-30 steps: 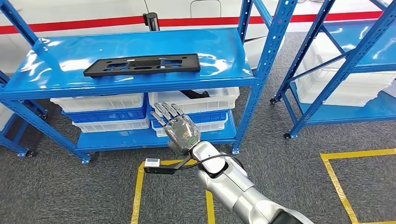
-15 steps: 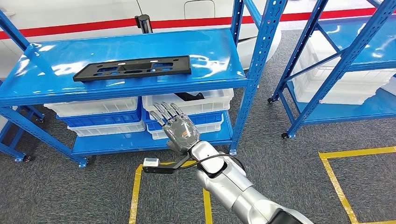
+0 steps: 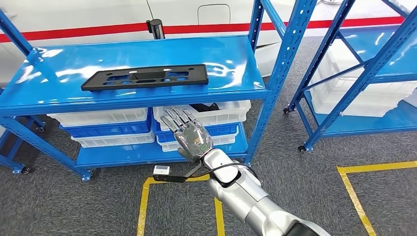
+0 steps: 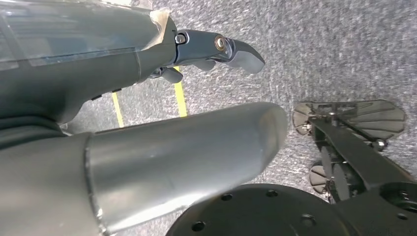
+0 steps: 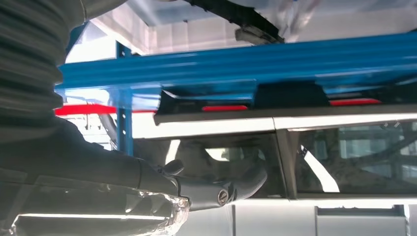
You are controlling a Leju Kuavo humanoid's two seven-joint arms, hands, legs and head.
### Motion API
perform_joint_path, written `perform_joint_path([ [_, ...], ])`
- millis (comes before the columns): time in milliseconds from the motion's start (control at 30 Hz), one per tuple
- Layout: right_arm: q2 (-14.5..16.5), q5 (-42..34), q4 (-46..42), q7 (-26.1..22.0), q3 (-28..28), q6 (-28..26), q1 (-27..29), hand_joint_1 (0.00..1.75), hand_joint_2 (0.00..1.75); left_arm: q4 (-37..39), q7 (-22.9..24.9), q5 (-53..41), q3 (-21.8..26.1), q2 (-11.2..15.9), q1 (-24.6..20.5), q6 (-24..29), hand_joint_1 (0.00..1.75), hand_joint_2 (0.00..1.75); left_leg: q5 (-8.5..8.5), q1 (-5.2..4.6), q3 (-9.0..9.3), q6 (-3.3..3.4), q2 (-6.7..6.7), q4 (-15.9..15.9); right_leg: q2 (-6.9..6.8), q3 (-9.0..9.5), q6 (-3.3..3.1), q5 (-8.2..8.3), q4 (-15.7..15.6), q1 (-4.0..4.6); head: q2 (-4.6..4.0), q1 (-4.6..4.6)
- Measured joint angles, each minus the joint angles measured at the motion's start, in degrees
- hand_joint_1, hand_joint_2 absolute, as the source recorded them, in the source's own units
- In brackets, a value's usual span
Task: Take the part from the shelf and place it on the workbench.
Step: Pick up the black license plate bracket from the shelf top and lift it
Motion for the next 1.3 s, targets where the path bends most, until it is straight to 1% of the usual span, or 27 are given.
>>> perform_joint_path([
  [67, 0.0, 0.1, 0.0, 0.0, 0.0, 0.0, 0.0, 0.00, 1.75, 0.0, 0.0, 0.0, 0.0, 0.0, -0.1, 0.0, 0.00, 0.00, -0.30, 0.17, 0.10, -0.55, 0.03, 0.0, 0.17, 0.15, -1.18, -0.11, -0.1, 0.19, 0.00, -0.09],
  [133, 0.2, 0.2, 0.0, -0.1, 0.0, 0.0, 0.0, 0.00, 1.75, 0.0, 0.0, 0.0, 0.0, 0.1, -0.1, 0.0, 0.00, 0.00, -1.22, 0.51, -0.31, -1.12, 0.13, 1.1, 0.30, 0.47, -1.99, -0.24, -0.2, 0.04, 0.00, -0.15],
  [200, 0.5, 0.3, 0.0, -0.3, 0.0, 0.0, -0.1, 0.00, 1.75, 0.0, 0.0, 0.0, 0.0, 0.0, -0.1, 0.0, 0.00, 0.00, -3.96, 0.72, -2.93, -1.66, 0.20, 6.5, 0.32, 0.90, -2.68, -0.51, -0.3, -0.11, 0.00, -0.24],
  [267, 0.6, 0.3, 0.0, -0.3, 0.0, 0.0, 0.0, 0.00, 1.75, 0.0, 0.0, 0.0, 0.1, -0.1, 0.0, 0.0, 0.00, 0.00, -6.87, 0.81, -7.26, -2.02, 0.22, 14.3, 0.29, 1.16, -3.07, -0.80, -0.3, 0.04, 0.00, -0.28],
  [300, 0.6, 0.3, 0.0, -0.3, 0.0, 0.0, 0.0, 0.00, 1.75, 0.0, 0.0, 0.0, 0.1, -0.1, 0.0, 0.1, 0.00, 0.00, -7.12, 0.82, -8.86, -2.05, 0.22, 16.6, 0.29, 1.27, -3.18, -0.91, -0.3, 0.12, 0.00, -0.29],
  [333, 0.7, 0.3, 0.0, -0.4, 0.0, 0.0, 0.0, 0.00, 1.75, 0.0, 0.0, 0.0, 0.2, -0.1, 0.1, 0.1, 0.00, 0.00, -6.22, 0.82, -9.48, -1.98, 0.22, 16.8, 0.32, 1.43, -3.23, -1.03, -0.3, 0.18, 0.00, -0.29],
  [367, 0.7, 0.3, 0.0, -0.4, 0.0, 0.1, 0.0, 0.00, 1.75, 0.0, 0.0, 0.0, 0.3, -0.1, 0.2, 0.1, 0.00, 0.00, -4.29, 0.81, -8.94, -1.80, 0.22, 14.7, 0.38, 1.65, -3.26, -1.15, -0.3, 0.22, 0.00, -0.29],
  [433, 0.9, 0.3, 0.0, -0.5, 0.0, 0.1, -0.1, 0.00, 1.75, 0.0, 0.0, 0.0, 0.5, -0.1, 0.2, 0.2, 0.00, 0.00, 0.03, 0.69, -5.64, -1.22, 0.22, 6.9, 0.52, 2.12, -3.10, -1.45, -0.3, 0.37, 0.00, -0.28],
  [467, 1.0, 0.2, 0.0, -0.5, 0.0, 0.1, -0.2, 0.00, 1.75, 0.0, 0.0, 0.0, 0.6, -0.1, 0.2, 0.2, 0.00, 0.00, 1.21, 0.56, -4.14, -0.95, 0.22, 3.7, 0.59, 2.24, -2.92, -1.61, -0.3, 0.55, 0.00, -0.28],
  [500, 1.1, 0.2, 0.1, -0.6, 0.0, 0.1, -0.3, 0.00, 1.75, 0.0, 0.0, 0.0, 0.7, -0.1, 0.1, 0.2, 0.00, 0.00, 1.63, 0.42, -3.24, -0.74, 0.22, 1.7, 0.63, 2.28, -2.72, -1.73, -0.3, 0.67, 0.00, -0.28],
  [533, 1.2, 0.1, 0.1, -0.6, 0.0, 0.1, -0.4, 0.00, 1.75, 0.0, 0.0, 0.0, 0.8, -0.1, 0.1, 0.2, 0.00, 0.00, 1.46, 0.25, -2.91, -0.57, 0.21, 1.0, 0.66, 2.23, -2.51, -1.83, -0.2, 0.79, 0.00, -0.27],
  [600, 1.2, 0.0, 0.1, -0.7, 0.0, 0.2, -0.4, 0.00, 1.75, 0.0, 0.0, 0.0, 1.0, -0.1, 0.2, 0.2, 0.00, 0.00, 1.32, 0.00, -2.92, -0.16, 0.18, 0.9, 0.65, 2.29, -2.04, -1.88, -0.5, 0.64, 0.00, -0.28],
  [700, 1.4, -0.1, 0.0, -0.9, 0.0, 0.3, -0.5, 0.00, 1.75, 0.0, 0.0, 0.0, 1.0, -0.2, 0.4, 0.2, 0.00, 0.00, 1.77, 0.26, -1.67, 0.83, 0.28, -0.3, 0.50, 2.08, -1.34, -2.48, 0.2, 0.73, 0.00, -0.19],
  [767, 1.5, -0.1, 0.0, -0.9, 0.0, 0.3, -0.6, 0.00, 1.75, 0.0, 0.0, 0.0, 1.0, -0.3, 0.4, 0.2, 0.00, 0.00, 1.86, 0.30, -1.12, 1.27, 0.34, -0.7, 0.43, -0.02, -1.55, -4.32, 4.5, 0.75, 0.00, -0.10],
  [833, 1.3, -0.1, 0.1, -0.9, 0.0, 0.3, -0.5, 0.00, 1.75, 0.0, 0.0, 0.0, 1.0, -0.2, 0.3, 0.2, 0.00, 0.00, 1.64, 0.24, -0.97, 1.55, 0.30, -0.7, 0.43, -4.19, -1.79, -6.92, 12.1, 0.72, 0.00, -0.08],
  [867, 1.1, -0.2, 0.1, -0.9, 0.0, 0.4, -0.4, 0.00, 1.75, 0.0, 0.0, 0.0, 1.0, -0.3, 0.3, 0.2, 0.00, 0.00, 1.49, 0.20, -0.86, 1.59, 0.25, -0.7, 0.42, -5.93, -1.65, -7.53, 14.8, 0.70, 0.00, -0.09],
  [900, 1.0, -0.2, 0.1, -0.9, 0.0, 0.4, -0.2, 0.00, 1.75, 0.0, 0.0, 0.0, 1.0, -0.3, 0.4, 0.1, 0.00, 0.00, 1.31, 0.20, -0.70, 1.55, 0.18, -0.7, 0.42, -6.70, -1.30, -7.25, 15.5, 0.67, 0.00, -0.08],
  [933, 0.9, -0.3, 0.2, -0.9, 0.0, 0.4, -0.2, 0.00, 1.75, 0.0, 0.0, 0.0, 1.0, -0.3, 0.4, 0.1, 0.00, 0.00, 1.07, 0.20, -0.42, 1.44, 0.10, -0.6, 0.40, -6.12, -0.79, -5.93, 13.7, 0.62, 0.00, -0.08],
  [967, 0.9, -0.4, 0.2, -0.9, 0.0, 0.4, -0.1, 0.00, 1.75, 0.0, 0.0, 0.0, 1.0, -0.3, 0.4, 0.0, 0.00, 0.00, 0.78, 0.21, -0.05, 1.27, 0.02, -0.6, 0.35, -4.50, -0.27, -4.02, 10.0, 0.53, 0.00, -0.08],
  [1000, 0.9, -0.5, 0.2, -0.9, 0.0, 0.4, -0.2, 0.00, 1.75, 0.0, 0.0, 0.0, 1.1, -0.3, 0.4, 0.0, 0.00, 0.00, 0.42, 0.18, 0.32, 1.02, -0.04, -0.5, 0.25, -2.57, -0.03, -2.24, 5.8, 0.44, 0.00, -0.09],
  [1033, 0.9, -0.5, 0.2, -1.0, 0.0, 0.4, -0.2, 0.00, 1.75, 0.0, 0.0, 0.0, 1.1, -0.3, 0.4, -0.1, 0.00, 0.00, 0.05, 0.09, 0.57, 0.69, -0.10, -0.4, 0.16, -0.84, -0.05, -0.89, 2.3, 0.40, 0.00, -0.10],
  [1067, 0.9, -0.6, 0.2, -1.0, 0.1, 0.4, -0.2, 0.00, 1.75, 0.0, 0.0, 0.0, 1.1, -0.3, 0.3, -0.1, 0.00, 0.00, -0.23, 0.01, 0.69, 0.39, -0.13, -0.3, 0.12, 0.20, -0.35, -0.22, 0.3, 0.40, 0.00, -0.11],
  [1100, 0.9, -0.6, 0.2, -1.0, 0.1, 0.4, -0.3, 0.00, 1.75, 0.0, 0.1, 0.0, 1.1, -0.2, 0.3, -0.1, 0.00, 0.00, -0.44, -0.02, 0.72, 0.09, -0.14, -0.3, 0.13, 0.58, -0.82, -0.15, -0.4, 0.51, 0.00, -0.14],
  [1200, 1.0, -0.7, 0.2, -1.0, 0.0, 0.4, -0.5, 0.00, 1.75, 0.0, 0.1, -0.1, 1.1, -0.1, 0.3, -0.1, 0.00, 0.00, -1.09, 0.29, 0.62, -0.73, -0.03, 0.2, 0.37, 0.92, -1.97, -0.30, -0.6, 0.44, 0.00, -0.17],
  [1233, 1.1, -0.7, 0.2, -1.0, 0.0, 0.4, -0.6, 0.00, 1.75, 0.0, 0.1, -0.1, 1.1, -0.1, 0.3, -0.1, 0.00, 0.00, -1.86, 0.40, 0.05, -1.05, 0.04, 1.5, 0.41, 1.15, -2.35, -0.40, -0.7, 0.27, 0.00, -0.22],
  [1267, 1.2, -0.7, 0.2, -1.0, 0.0, 0.4, -0.6, 0.00, 1.75, 0.0, 0.1, -0.1, 1.1, -0.1, 0.3, -0.1, 0.00, 0.00, -3.10, 0.53, -1.21, -1.36, 0.10, 4.0, 0.41, 1.41, -2.67, -0.53, -0.7, 0.12, 0.00, -0.27],
  [1300, 1.3, -0.7, 0.2, -1.0, 0.0, 0.4, -0.7, 0.00, 1.75, 0.0, 0.1, -0.1, 1.1, -0.2, 0.3, -0.1, 0.00, 0.00, -4.62, 0.61, -3.18, -1.63, 0.16, 7.8, 0.39, 1.60, -2.93, -0.71, -0.7, 0.15, 0.00, -0.31],
])
